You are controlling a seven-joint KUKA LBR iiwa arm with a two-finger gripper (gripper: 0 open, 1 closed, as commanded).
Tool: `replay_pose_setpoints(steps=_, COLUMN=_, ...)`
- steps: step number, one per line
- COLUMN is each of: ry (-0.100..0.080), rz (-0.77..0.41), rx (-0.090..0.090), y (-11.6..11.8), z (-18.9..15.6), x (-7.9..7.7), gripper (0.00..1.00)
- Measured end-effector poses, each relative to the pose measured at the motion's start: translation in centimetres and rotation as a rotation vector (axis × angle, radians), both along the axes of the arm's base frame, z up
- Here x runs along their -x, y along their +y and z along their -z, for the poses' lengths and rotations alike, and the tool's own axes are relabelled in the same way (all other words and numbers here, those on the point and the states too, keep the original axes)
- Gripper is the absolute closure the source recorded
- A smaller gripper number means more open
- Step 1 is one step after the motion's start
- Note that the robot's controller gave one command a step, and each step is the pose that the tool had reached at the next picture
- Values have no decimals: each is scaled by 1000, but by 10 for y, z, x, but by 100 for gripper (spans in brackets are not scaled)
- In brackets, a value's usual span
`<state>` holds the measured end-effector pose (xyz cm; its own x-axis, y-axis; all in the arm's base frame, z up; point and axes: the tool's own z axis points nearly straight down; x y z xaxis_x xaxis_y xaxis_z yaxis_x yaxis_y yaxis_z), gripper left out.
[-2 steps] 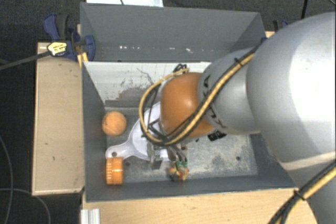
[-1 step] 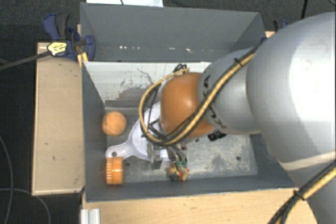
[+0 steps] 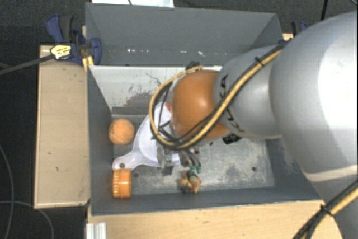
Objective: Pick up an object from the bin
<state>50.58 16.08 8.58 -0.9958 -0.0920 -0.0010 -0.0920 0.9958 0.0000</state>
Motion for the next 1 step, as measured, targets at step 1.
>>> replay_pose_setpoints(steps=1, ry=2, rz=-24, rx=1, y=-6, z=-26, x=13, gripper=100)
